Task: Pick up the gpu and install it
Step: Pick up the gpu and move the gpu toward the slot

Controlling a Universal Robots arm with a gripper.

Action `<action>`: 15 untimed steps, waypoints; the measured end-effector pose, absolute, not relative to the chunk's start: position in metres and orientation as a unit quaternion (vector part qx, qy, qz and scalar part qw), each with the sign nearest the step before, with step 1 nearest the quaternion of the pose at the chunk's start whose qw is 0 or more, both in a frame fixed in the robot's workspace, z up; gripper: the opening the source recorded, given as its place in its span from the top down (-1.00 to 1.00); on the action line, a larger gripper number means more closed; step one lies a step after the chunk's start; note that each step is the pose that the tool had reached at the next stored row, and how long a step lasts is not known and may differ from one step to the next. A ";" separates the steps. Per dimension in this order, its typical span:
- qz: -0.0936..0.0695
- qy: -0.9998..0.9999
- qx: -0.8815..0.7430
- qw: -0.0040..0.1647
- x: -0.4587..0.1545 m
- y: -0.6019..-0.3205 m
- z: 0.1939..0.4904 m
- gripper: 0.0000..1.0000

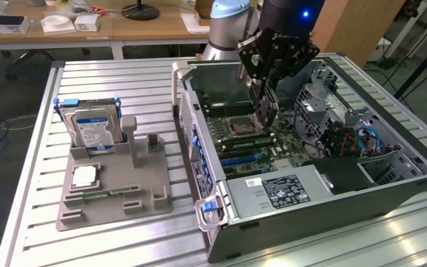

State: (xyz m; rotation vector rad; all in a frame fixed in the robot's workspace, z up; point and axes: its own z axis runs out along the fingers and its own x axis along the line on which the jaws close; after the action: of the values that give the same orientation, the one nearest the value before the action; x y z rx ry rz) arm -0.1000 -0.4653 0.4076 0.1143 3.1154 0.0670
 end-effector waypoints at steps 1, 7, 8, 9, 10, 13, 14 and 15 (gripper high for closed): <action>0.022 0.999 0.037 0.012 -0.099 -0.465 0.408 0.48; 0.022 0.999 0.037 0.012 -0.096 -0.465 0.408 0.48; 0.021 0.999 0.037 0.012 -0.095 -0.465 0.408 0.48; 0.022 0.999 0.037 0.012 -0.095 -0.465 0.408 0.48; 0.022 0.999 0.037 0.012 -0.094 -0.465 0.408 0.48; 0.022 0.999 0.037 0.012 -0.091 -0.465 0.408 0.48; 0.022 0.999 0.037 0.012 -0.090 -0.465 0.408 0.48; 0.022 0.999 0.037 0.012 -0.089 -0.465 0.408 0.48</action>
State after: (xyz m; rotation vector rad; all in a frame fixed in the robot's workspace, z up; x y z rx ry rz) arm -0.0894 -0.4653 0.4076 0.1143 3.1154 0.0671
